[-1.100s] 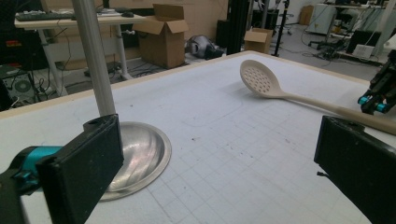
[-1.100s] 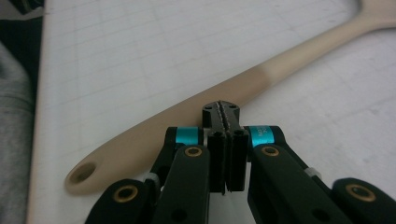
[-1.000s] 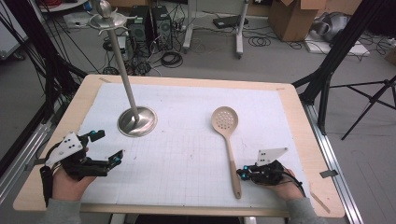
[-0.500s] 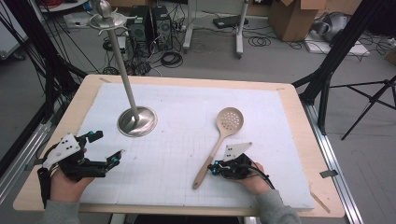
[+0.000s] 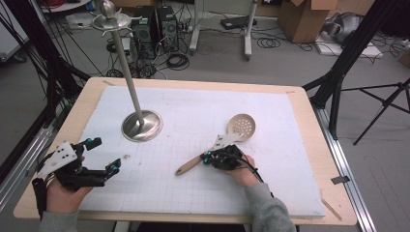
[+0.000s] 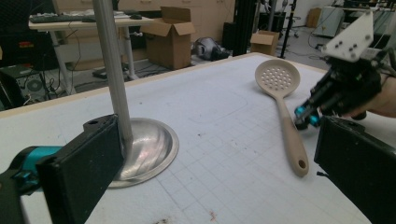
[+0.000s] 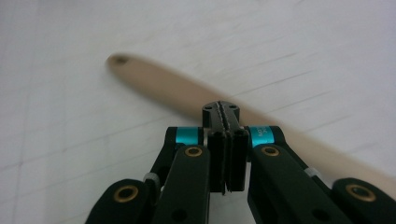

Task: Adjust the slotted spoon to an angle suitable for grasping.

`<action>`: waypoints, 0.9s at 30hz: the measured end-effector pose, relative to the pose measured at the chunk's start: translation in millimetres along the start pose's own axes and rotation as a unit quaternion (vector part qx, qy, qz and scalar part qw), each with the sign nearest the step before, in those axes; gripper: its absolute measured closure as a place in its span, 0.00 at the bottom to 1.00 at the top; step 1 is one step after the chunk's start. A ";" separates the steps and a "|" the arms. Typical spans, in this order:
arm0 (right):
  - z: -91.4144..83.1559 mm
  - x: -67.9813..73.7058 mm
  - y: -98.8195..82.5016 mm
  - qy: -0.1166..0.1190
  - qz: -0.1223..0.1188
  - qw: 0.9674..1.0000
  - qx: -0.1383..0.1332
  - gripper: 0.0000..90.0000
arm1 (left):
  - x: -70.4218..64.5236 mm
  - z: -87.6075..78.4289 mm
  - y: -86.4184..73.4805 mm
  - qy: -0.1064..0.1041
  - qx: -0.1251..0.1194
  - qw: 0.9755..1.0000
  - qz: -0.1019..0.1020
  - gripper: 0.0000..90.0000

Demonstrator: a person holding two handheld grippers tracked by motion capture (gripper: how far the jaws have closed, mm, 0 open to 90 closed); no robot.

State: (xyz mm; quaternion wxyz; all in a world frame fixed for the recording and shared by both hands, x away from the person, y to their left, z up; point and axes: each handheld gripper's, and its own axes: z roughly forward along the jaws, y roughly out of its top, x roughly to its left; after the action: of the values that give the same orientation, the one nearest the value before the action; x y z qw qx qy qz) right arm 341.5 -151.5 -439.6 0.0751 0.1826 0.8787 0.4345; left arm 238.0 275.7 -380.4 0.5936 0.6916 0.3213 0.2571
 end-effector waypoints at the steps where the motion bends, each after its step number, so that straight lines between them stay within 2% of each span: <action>1: -5.8 -6.7 1.2 -0.013 0.011 1.000 -0.014 1.00 | -0.1 -0.4 -0.5 0.000 0.000 1.000 0.000 0.02; 3: -17.7 -24.0 3.1 -0.054 0.029 0.998 -0.021 1.00 | -0.5 -1.1 -1.2 0.001 0.002 1.000 -0.002 0.02; 5: -24.1 -40.3 2.9 -0.074 0.049 0.996 -0.020 1.00 | -1.0 -2.3 -1.4 0.002 0.003 1.000 -0.001 0.02; 6: -24.1 -40.3 2.9 -0.074 0.049 0.996 -0.020 1.00 | -1.0 -2.3 -1.4 0.002 0.003 1.000 -0.001 0.02; 7: -25.5 -55.2 1.6 -0.093 0.061 0.994 -0.009 1.00 | -1.8 -3.1 -1.4 0.003 0.002 1.000 -0.001 0.02; 8: -25.5 -55.2 1.6 -0.093 0.061 0.994 -0.009 1.00 | -1.8 -3.1 -1.4 0.003 0.002 1.000 -0.001 0.02; 9: -24.4 -64.4 -0.2 -0.104 0.074 0.992 -0.006 1.00 | -2.6 -3.1 -1.7 0.002 0.003 1.000 0.000 0.02; 10: -24.4 -64.4 -0.2 -0.104 0.074 0.992 -0.006 1.00 | -2.6 -3.1 -1.7 0.002 0.003 1.000 0.000 0.02; 11: -20.8 -72.4 -0.6 -0.115 0.081 0.990 0.005 1.00 | -2.6 -2.4 -2.5 0.001 0.006 1.000 0.001 0.02; 14: -17.1 -76.7 0.1 -0.127 0.078 0.989 0.016 1.00 | -2.4 -1.2 -3.8 0.001 0.009 1.000 0.000 0.02; 15: -13.3 -82.3 -0.6 -0.143 0.081 0.986 0.036 1.00 | -2.3 -0.6 -4.6 0.000 0.009 1.000 -0.002 0.02; 16: -13.3 -82.3 -0.6 -0.143 0.081 0.986 0.036 1.00 | -2.3 -0.6 -4.6 0.000 0.009 1.000 -0.002 0.02; 17: -10.7 -86.2 -3.2 -0.152 0.087 0.983 0.050 1.00 | -1.9 -0.2 -5.0 -0.001 0.010 1.000 -0.002 0.02; 19: -9.3 -87.6 -5.3 -0.150 0.086 0.983 0.053 1.00 | -1.9 0.0 -5.2 -0.002 0.010 1.000 -0.002 0.02; 20: -9.3 -87.6 -5.3 -0.150 0.086 0.983 0.053 1.00 | -1.9 0.0 -5.2 -0.002 0.010 1.000 -0.002 0.02; 21: -8.0 -84.9 -3.9 -0.160 0.075 0.982 0.062 1.00 | -2.0 0.4 -5.5 -0.002 0.010 1.000 -0.004 0.02; 27: -12.8 -76.5 -3.0 -0.167 0.073 0.979 0.087 1.00 | -3.4 2.4 -6.1 -0.006 0.012 1.000 -0.002 0.02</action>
State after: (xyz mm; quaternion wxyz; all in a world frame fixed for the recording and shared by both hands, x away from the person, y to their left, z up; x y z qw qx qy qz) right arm 407.6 -192.2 -436.2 0.1727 0.3220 0.8726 0.3242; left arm 236.7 272.0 -386.7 0.5874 0.6998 0.3224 0.2476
